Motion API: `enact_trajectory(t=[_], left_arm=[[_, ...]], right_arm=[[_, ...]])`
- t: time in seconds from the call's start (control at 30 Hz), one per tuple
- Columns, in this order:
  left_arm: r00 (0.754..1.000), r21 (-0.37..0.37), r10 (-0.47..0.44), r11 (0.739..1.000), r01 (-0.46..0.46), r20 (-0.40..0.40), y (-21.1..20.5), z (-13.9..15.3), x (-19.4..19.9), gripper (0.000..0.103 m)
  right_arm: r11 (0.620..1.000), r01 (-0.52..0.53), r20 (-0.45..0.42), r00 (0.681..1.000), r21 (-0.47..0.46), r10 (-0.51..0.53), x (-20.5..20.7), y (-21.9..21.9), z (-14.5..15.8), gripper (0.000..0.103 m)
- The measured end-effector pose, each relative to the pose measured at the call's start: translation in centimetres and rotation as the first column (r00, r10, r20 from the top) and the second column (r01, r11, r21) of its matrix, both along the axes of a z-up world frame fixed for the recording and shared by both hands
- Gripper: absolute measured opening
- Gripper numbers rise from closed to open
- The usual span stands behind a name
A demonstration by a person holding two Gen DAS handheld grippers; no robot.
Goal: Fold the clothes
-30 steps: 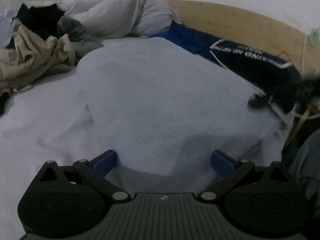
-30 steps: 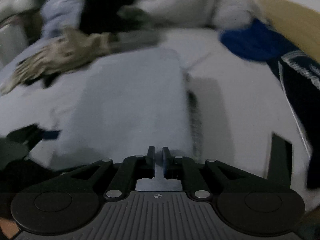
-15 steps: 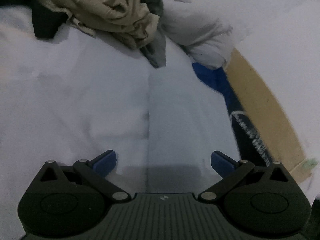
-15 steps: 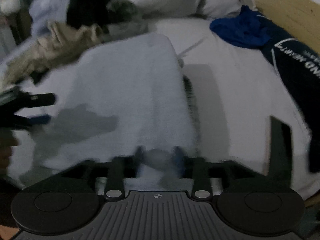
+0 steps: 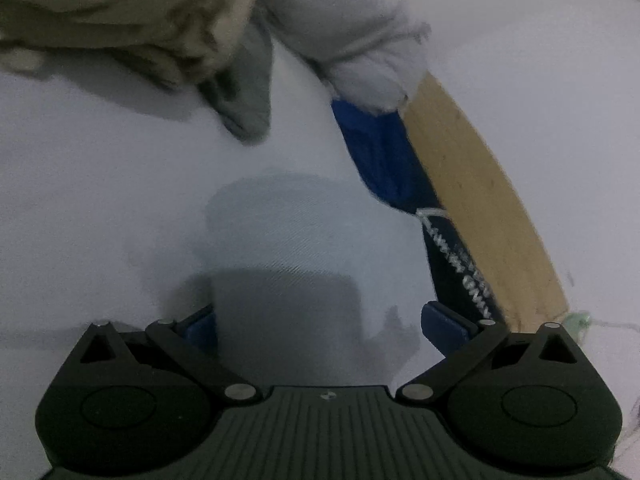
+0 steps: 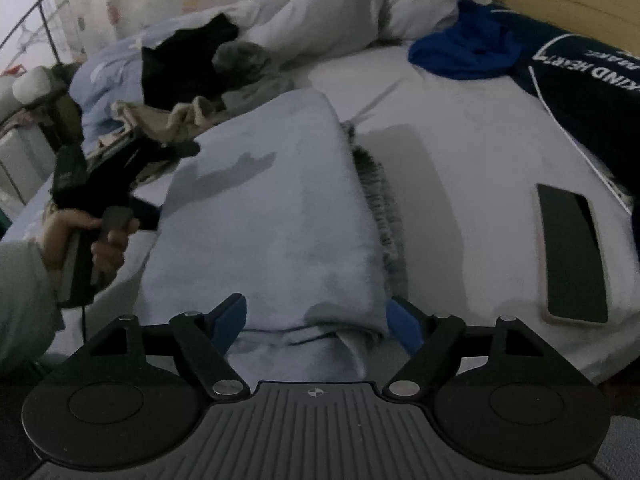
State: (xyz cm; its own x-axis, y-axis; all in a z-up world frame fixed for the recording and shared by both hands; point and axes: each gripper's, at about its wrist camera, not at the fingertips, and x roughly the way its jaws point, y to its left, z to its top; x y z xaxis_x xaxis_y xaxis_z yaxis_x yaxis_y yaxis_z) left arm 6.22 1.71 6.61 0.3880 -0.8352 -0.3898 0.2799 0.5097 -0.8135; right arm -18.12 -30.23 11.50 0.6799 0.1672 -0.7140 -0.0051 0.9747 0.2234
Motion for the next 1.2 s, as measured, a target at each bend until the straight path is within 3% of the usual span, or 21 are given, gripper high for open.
enact_trajectory(t=[0.07,0.2,0.27,0.3,0.33,0.43,0.53,0.6,0.7,0.83,0.9,1.0,1.13,1.2], left_arm=[[1.000,0.028,-0.023,0.999,0.023,0.014,-1.4,-0.3,0.3,0.103],[0.999,0.004,-0.042,0.999,0.042,0.007,-2.3,-0.6,0.8,0.099],[0.999,-0.011,-0.035,0.999,0.034,-0.027,-2.0,-1.0,1.1,0.077],[0.998,-0.021,-0.023,1.000,0.022,-0.059,-1.5,-1.3,1.2,0.054],[0.996,-0.055,-0.020,0.998,0.015,-0.092,-1.0,-1.6,1.5,0.044],[0.998,-0.095,-0.040,0.995,0.036,-0.042,-0.6,-0.7,0.8,0.032],[0.997,-0.137,-0.071,0.988,0.072,0.012,-0.8,1.4,-0.4,0.031],[0.994,-0.127,-0.095,0.987,0.100,0.048,-1.5,3.3,-1.2,0.031],[0.970,-0.012,-0.186,0.982,0.190,0.159,-3.0,6.8,-3.0,0.031],[0.929,0.108,-0.300,0.953,0.283,0.217,-4.9,10.3,-5.2,0.031],[0.914,0.121,-0.332,0.942,0.312,0.232,-5.2,11.0,-5.8,0.031],[0.906,0.131,-0.353,0.935,0.330,0.235,-6.1,11.6,-5.5,0.032],[0.919,0.140,-0.337,0.939,0.313,0.204,-5.9,11.3,-6.2,0.032],[0.934,0.131,-0.314,0.947,0.294,0.173,-5.8,10.4,-5.7,0.032]], right_arm=[[1.000,0.001,-0.001,1.000,-0.007,-0.001,-0.1,0.0,0.1,0.080],[0.999,-0.016,-0.009,1.000,-0.031,0.016,-0.2,0.6,0.1,0.080],[0.999,-0.023,-0.007,1.000,-0.033,0.023,0.0,1.0,0.1,0.080],[0.999,-0.023,-0.006,1.000,-0.036,0.023,0.0,1.3,0.1,0.080],[0.999,-0.023,-0.004,1.000,-0.039,0.023,0.1,1.6,0.1,0.080],[0.997,-0.032,0.012,0.999,-0.073,0.033,0.1,3.3,0.4,0.080],[0.984,-0.058,0.047,0.997,-0.168,0.067,-0.2,6.4,0.9,0.081],[0.966,-0.081,0.080,0.991,-0.245,0.104,-0.6,9.0,1.2,0.082],[0.934,-0.104,0.137,0.978,-0.342,0.159,-1.3,13.8,0.7,0.087],[0.893,-0.094,0.192,0.962,-0.440,0.196,-1.7,20.1,-0.8,0.091],[0.865,-0.062,0.204,0.961,-0.499,0.186,-1.6,22.5,-2.2,0.092],[0.773,0.066,0.232,0.967,-0.632,0.106,-0.8,25.3,-5.0,0.092],[0.638,0.213,0.258,0.966,-0.740,-0.023,1.0,26.5,-7.9,0.095],[0.600,0.227,0.247,0.968,-0.767,-0.051,1.9,26.6,-9.0,0.100]])
